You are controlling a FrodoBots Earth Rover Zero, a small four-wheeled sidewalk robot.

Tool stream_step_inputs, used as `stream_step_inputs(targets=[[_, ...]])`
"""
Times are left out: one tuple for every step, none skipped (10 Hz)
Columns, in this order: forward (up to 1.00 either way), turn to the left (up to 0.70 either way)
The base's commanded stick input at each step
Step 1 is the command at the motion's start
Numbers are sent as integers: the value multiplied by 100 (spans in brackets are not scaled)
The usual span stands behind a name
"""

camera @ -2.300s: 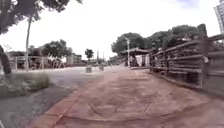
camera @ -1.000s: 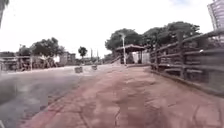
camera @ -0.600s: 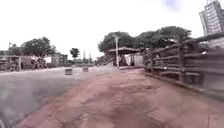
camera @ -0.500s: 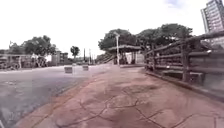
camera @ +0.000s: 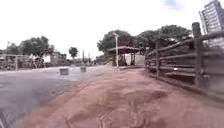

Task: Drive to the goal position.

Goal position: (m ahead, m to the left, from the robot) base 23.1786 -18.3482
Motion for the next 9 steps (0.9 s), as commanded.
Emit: stream_step_inputs(targets=[[100, 0], [100, 0], [100, -4], [100, -13], [100, -24], [100, -32], [100, -31], [100, -26], [100, -10]])
